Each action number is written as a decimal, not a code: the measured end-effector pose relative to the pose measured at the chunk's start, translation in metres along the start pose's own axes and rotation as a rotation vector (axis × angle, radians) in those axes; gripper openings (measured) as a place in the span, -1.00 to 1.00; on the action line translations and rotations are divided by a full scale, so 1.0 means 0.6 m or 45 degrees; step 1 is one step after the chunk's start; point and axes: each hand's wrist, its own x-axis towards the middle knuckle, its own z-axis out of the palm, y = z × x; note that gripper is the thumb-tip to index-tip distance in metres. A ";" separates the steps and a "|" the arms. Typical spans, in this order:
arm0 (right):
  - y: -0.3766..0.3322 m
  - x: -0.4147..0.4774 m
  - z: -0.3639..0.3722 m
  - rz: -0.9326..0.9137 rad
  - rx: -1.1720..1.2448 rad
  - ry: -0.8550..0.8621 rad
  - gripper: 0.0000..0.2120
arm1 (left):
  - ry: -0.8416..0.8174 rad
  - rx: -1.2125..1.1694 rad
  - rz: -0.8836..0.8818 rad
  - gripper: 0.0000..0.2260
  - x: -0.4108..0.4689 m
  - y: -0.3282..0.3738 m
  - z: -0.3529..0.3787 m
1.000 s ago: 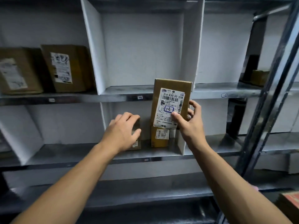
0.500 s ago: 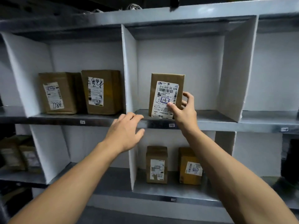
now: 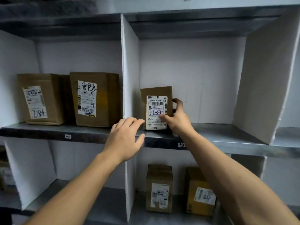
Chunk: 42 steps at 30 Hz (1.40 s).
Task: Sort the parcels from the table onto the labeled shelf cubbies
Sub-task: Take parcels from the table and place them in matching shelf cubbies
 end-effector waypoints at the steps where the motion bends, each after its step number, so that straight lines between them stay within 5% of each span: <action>1: 0.004 0.003 0.000 0.026 -0.015 -0.011 -0.35 | 0.013 -0.016 0.001 -0.60 0.000 -0.001 0.004; 16: 0.002 -0.005 0.014 0.117 -0.231 0.119 -0.25 | 0.011 -0.180 0.051 -0.59 -0.034 -0.027 -0.004; 28: -0.004 -0.246 -0.019 -0.251 -0.661 0.099 -0.59 | -0.139 -0.291 0.119 -0.58 -0.125 -0.016 -0.026; 42: 0.086 -0.540 -0.210 0.254 -1.502 -0.061 -0.69 | -0.537 -0.406 0.412 -0.54 -0.217 0.223 0.080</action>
